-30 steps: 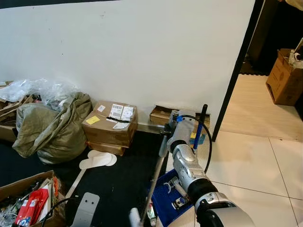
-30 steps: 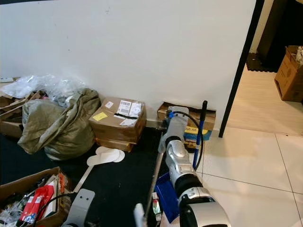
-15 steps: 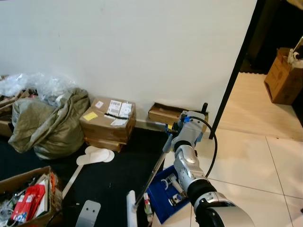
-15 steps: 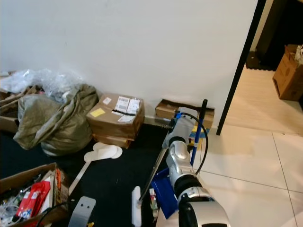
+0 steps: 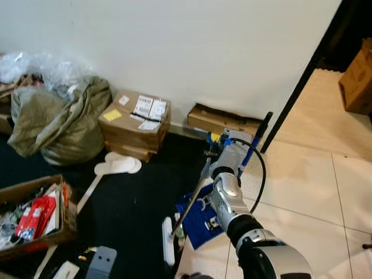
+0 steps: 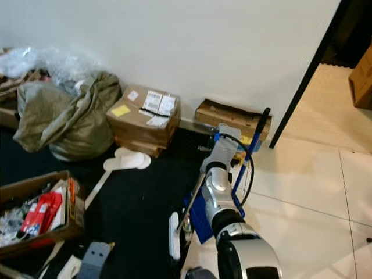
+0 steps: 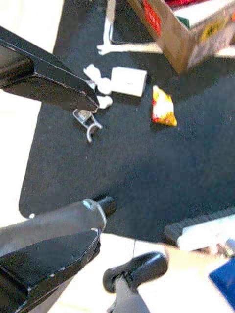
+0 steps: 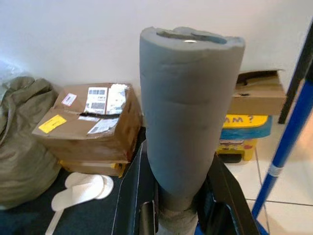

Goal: Sweep floor

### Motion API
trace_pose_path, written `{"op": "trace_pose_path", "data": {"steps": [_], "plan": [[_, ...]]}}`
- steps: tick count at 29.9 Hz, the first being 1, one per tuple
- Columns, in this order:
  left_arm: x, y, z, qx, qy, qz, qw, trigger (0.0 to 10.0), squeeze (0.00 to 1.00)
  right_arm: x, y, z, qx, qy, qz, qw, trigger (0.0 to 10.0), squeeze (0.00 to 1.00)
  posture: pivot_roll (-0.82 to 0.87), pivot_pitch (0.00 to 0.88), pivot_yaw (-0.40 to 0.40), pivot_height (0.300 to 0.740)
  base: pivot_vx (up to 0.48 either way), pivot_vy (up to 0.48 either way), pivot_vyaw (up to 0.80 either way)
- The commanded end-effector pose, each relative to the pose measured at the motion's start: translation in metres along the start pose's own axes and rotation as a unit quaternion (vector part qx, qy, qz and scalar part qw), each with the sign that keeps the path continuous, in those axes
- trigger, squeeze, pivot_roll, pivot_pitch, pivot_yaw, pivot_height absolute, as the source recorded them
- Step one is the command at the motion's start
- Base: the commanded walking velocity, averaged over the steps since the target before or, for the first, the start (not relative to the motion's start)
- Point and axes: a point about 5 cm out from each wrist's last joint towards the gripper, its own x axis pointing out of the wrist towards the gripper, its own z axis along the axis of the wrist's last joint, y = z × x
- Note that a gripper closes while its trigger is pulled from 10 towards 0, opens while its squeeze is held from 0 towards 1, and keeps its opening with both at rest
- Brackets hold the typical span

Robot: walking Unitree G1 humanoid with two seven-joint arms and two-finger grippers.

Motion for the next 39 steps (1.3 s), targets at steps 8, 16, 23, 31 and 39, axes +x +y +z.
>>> {"op": "trace_pose_path", "data": {"steps": [8, 16, 23, 31, 39], "plan": [[-0.002, 0.015, 0.003, -0.013, -0.028, 0.027, 0.999, 10.0, 0.00, 0.002, 0.012, 0.003, -0.039, -0.008, 0.032, 0.999, 10.0, 0.00, 0.06, 0.329, -0.023, 0.740, 0.000, 0.000, 0.00], [-0.004, 0.011, 0.003, -0.012, -0.039, 0.022, 0.999, 10.0, 0.00, 0.003, 0.020, 0.011, -0.119, -0.047, 0.069, 0.989, 10.0, 0.00, 0.07, 0.337, -0.025, 0.740, 0.000, 0.000, 0.00], [-0.005, 0.009, -0.002, -0.011, -0.031, 0.019, 0.999, 10.0, 0.00, 0.006, 0.007, 0.016, -0.178, -0.074, 0.058, 0.980, 10.0, 0.00, 0.07, 0.326, -0.024, 0.740, 0.000, 0.000, 0.00], [-0.004, 0.006, -0.002, -0.013, -0.026, 0.017, 0.999, 10.0, 0.00, 0.013, -0.006, 0.029, -0.220, -0.102, 0.036, 0.969, 10.0, 0.00, 0.05, 0.303, -0.031, 0.740, 0.000, 0.000, 0.00], [-0.001, -0.002, 0.004, -0.017, -0.026, 0.011, 0.999, 10.0, 0.00, 0.019, -0.012, 0.045, -0.203, -0.122, 0.033, 0.971, 10.0, 0.00, 0.03, 0.270, -0.039, 0.740, 0.000, 0.000, 0.00]]}}
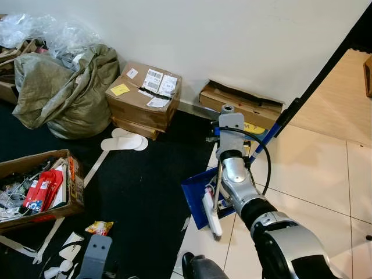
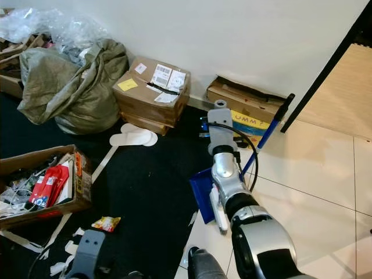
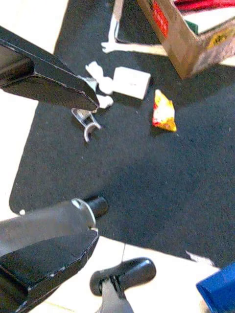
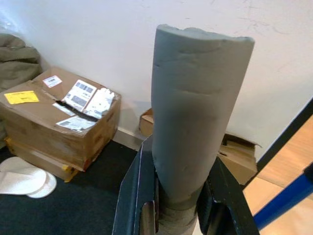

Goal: Sweep floor

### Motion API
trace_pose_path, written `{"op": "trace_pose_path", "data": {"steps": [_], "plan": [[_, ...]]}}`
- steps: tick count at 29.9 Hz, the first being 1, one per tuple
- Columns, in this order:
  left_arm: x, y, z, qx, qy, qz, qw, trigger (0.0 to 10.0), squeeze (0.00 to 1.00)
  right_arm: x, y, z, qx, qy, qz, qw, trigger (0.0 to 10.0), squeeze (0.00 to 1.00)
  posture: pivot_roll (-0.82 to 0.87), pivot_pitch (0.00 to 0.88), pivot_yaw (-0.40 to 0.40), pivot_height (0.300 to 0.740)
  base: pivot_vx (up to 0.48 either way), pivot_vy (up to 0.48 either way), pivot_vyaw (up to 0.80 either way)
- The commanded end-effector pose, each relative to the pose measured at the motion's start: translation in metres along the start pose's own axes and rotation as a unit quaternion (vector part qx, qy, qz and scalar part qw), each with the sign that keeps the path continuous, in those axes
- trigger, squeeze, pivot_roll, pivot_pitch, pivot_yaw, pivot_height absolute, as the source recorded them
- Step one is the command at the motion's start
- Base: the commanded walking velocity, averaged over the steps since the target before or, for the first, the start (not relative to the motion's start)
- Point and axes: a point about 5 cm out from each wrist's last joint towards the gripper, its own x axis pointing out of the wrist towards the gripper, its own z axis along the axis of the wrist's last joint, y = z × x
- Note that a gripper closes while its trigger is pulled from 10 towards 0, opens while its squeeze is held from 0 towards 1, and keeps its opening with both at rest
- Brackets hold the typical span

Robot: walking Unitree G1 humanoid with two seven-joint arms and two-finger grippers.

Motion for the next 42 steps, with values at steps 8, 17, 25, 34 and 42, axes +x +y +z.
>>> {"op": "trace_pose_path", "data": {"steps": [8, 17, 25, 34, 42], "plan": [[-0.004, -0.003, -0.014, -0.002, 0.038, -0.002, 0.999, 10.0, 0.00, 0.004, 0.006, 0.007, 0.070, -0.003, 0.019, 0.997, 10.0, 0.00, 0.02, 0.237, -0.040, 0.740, 0.000, 0.000, 0.00], [-0.001, -0.003, -0.012, -0.002, 0.049, 0.000, 0.999, 10.0, 0.00, 0.007, 0.014, 0.011, 0.160, 0.019, 0.050, 0.986, 10.0, 0.00, 0.00, 0.203, -0.019, 0.740, 0.000, 0.000, 0.00], [0.004, -0.003, -0.005, -0.001, 0.060, -0.001, 0.998, 10.0, 0.00, 0.011, 0.000, 0.009, 0.180, 0.027, 0.060, 0.981, 10.0, 0.00, -0.03, 0.140, -0.003, 0.740, 0.000, 0.000, 0.00], [0.011, -0.002, 0.007, -0.007, 0.059, 0.005, 0.998, 10.0, 0.00, 0.002, 0.005, -0.003, 0.238, 0.054, 0.155, 0.957, 10.0, 0.00, -0.04, 0.060, 0.010, 0.740, 0.000, 0.000, 0.00], [0.010, -0.005, 0.003, -0.015, 0.070, 0.006, 0.997, 10.0, 0.00, -0.009, 0.012, -0.015, 0.186, 0.069, 0.176, 0.964, 10.0, 0.00, -0.05, 0.035, 0.012, 0.740, 0.000, 0.000, 0.00]]}}
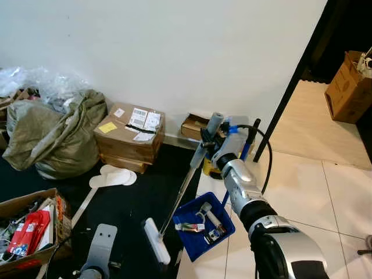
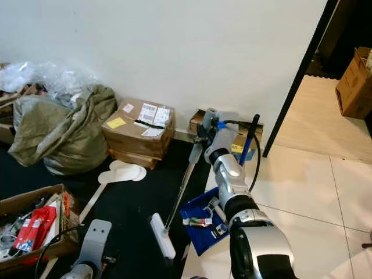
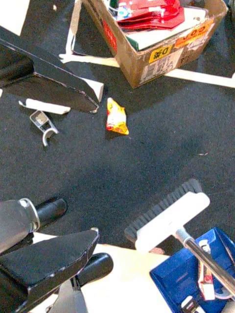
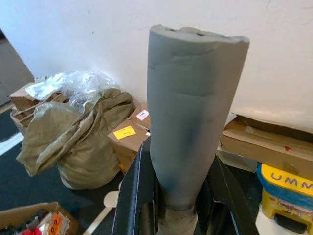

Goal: Sweep floor

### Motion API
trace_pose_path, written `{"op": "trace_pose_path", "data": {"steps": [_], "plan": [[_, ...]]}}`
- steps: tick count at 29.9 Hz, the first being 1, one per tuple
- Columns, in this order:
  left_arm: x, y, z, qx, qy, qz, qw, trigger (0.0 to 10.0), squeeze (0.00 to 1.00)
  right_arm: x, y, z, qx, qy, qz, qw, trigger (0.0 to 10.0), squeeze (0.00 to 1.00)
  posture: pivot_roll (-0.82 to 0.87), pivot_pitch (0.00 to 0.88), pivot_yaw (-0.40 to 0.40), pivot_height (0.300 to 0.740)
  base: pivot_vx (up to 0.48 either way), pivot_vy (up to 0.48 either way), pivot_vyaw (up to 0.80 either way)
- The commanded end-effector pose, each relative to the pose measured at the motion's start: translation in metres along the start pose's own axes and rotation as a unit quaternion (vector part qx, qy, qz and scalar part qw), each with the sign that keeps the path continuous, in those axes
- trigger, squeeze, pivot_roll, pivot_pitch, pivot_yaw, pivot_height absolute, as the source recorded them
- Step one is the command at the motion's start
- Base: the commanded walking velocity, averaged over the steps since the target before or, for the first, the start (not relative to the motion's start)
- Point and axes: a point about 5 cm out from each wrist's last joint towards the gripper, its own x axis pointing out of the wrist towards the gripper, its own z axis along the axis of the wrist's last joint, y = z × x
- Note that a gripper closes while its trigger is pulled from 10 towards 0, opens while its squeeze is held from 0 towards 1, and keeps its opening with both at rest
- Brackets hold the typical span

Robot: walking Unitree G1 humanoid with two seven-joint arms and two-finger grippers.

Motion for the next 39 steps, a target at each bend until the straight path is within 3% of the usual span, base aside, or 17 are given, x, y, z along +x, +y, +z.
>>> {"op": "trace_pose_path", "data": {"steps": [1, 11, 14, 17, 25, 30, 39], "plan": [[-0.003, -0.002, -0.012, -0.010, 0.026, 0.002, 1.000, 10.0, 0.00, -0.001, -0.001, 0.002, -0.017, -0.008, 0.002, 1.000, 10.0, 0.00, -0.05, 0.035, 0.012, 0.740, 0.000, 0.000, 0.00], [-0.004, -0.004, -0.017, -0.011, 0.038, 0.001, 0.999, 10.0, 0.00, -0.003, 0.009, -0.003, 0.012, -0.002, 0.067, 0.998, 10.0, 0.00, -0.06, 0.021, 0.011, 0.740, 0.000, 0.000, 0.00], [-0.003, -0.004, -0.015, -0.013, 0.037, 0.003, 0.999, 10.0, 0.00, -0.019, 0.016, -0.029, -0.014, 0.039, 0.122, 0.992, 10.0, 0.00, -0.06, 0.016, 0.002, 0.740, 0.000, 0.000, 0.00], [-0.002, -0.005, -0.012, -0.019, 0.033, 0.006, 0.999, 10.0, 0.00, -0.031, 0.016, -0.046, -0.020, 0.070, 0.137, 0.988, 10.0, 0.00, -0.07, 0.013, -0.006, 0.740, 0.000, 0.000, 0.51], [0.000, -0.006, -0.005, -0.038, 0.024, 0.015, 0.999, 10.0, 0.00, -0.047, 0.008, -0.065, -0.034, 0.110, 0.138, 0.984, 10.0, 0.00, -0.05, 0.011, -0.047, 0.740, 0.000, 0.000, 0.76], [0.003, -0.009, 0.005, -0.057, 0.008, 0.020, 0.998, 10.0, 0.00, -0.058, -0.005, -0.076, -0.075, 0.155, 0.120, 0.978, 10.0, 0.00, -0.04, 0.008, -0.060, 0.740, 0.000, 0.000, 0.76], [0.001, -0.012, -0.001, -0.051, 0.022, 0.018, 0.998, 10.0, 0.00, -0.058, -0.011, -0.076, -0.089, 0.165, 0.109, 0.976, 10.0, 0.00, -0.04, 0.011, -0.054, 0.740, 0.000, 0.000, 0.76]]}}
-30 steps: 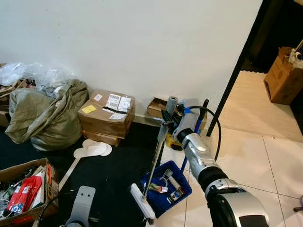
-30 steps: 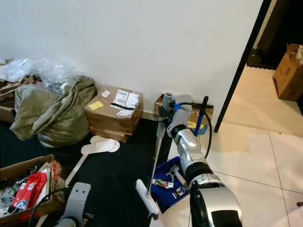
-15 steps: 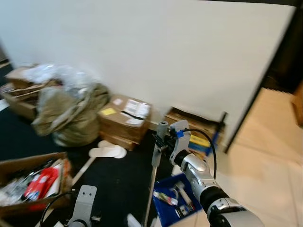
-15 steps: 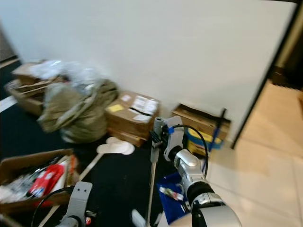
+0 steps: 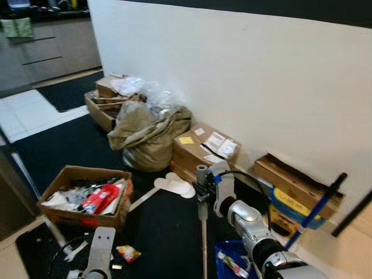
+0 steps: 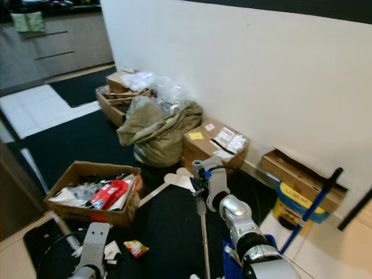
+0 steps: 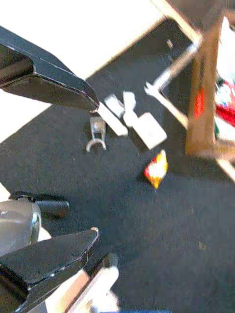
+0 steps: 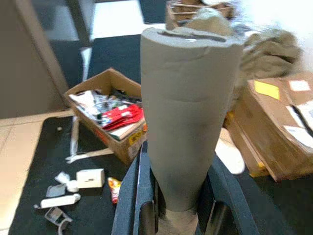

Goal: Sweep floor

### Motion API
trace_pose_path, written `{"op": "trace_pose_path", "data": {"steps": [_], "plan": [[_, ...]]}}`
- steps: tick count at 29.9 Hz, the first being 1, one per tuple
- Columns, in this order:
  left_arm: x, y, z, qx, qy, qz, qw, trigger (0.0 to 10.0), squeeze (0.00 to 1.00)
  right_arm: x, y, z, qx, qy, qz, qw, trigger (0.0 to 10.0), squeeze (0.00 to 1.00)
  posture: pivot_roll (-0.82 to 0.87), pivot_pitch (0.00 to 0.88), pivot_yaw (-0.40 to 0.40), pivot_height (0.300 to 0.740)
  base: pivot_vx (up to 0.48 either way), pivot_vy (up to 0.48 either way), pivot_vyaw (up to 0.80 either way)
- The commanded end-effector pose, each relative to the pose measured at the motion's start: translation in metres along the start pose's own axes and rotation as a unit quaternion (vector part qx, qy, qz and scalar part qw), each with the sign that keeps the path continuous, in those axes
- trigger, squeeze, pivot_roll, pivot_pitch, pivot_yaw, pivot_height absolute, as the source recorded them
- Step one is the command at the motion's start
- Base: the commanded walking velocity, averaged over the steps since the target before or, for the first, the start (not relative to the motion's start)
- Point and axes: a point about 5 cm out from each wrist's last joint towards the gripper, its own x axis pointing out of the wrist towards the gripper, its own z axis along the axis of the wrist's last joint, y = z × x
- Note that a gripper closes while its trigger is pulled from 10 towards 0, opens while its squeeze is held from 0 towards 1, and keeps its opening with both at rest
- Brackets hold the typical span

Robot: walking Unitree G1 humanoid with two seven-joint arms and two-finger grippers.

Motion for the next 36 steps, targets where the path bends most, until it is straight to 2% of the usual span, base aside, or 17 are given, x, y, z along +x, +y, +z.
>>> {"op": "trace_pose_path", "data": {"steps": [1, 9, 36], "plan": [[-0.001, -0.002, -0.003, 0.000, 0.008, -0.001, 1.000, 10.0, 0.00, 0.002, 0.003, 0.002, 0.001, -0.002, 0.005, 1.000, 10.0, 0.00, -0.04, 0.011, -0.054, 0.740, 0.000, 0.000, 0.76], [-0.004, 0.003, -0.015, 0.002, 0.029, 0.001, 1.000, 10.0, 0.00, 0.002, 0.005, 0.004, 0.009, -0.025, 0.003, 1.000, 10.0, 0.00, -0.05, 0.011, -0.025, 0.740, 0.000, 0.000, 0.72], [-0.005, -0.002, -0.018, 0.015, 0.036, -0.018, 0.999, 10.0, 0.00, 0.007, 0.017, 0.007, -0.006, -0.035, 0.018, 0.999, 10.0, 0.00, -0.06, 0.018, -0.004, 0.740, 0.000, 0.000, 0.69]]}}
